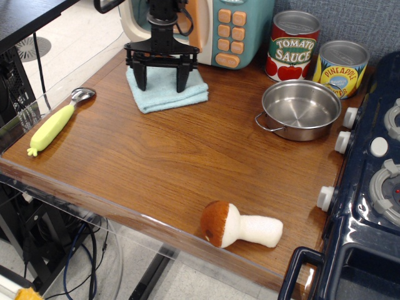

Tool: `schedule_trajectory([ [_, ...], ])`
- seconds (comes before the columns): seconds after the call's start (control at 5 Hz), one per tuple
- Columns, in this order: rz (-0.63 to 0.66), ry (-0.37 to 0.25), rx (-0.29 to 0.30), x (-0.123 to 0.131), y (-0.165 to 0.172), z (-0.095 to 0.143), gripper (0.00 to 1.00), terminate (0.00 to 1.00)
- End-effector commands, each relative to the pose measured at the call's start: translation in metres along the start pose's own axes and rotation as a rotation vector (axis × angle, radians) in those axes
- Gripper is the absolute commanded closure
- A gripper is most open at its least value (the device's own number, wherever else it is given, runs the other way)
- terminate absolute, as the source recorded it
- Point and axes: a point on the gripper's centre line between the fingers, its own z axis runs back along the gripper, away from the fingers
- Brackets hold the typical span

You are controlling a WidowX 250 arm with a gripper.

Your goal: Slide the cloth to the front of the microwave

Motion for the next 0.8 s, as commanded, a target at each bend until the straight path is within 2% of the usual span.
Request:
schedule_trajectory([
  [0.0, 0.028, -0.017, -0.002, 0.0, 0.018, 0.008, 0.0, 0.0],
  [0.4, 0.057, -0.058, -0.023, 0.0, 0.025, 0.03, 0.0, 0.0],
  [0.6, 0.094, -0.106, -0.063, -0.001, 0.035, 0.049, 0.0, 0.0],
])
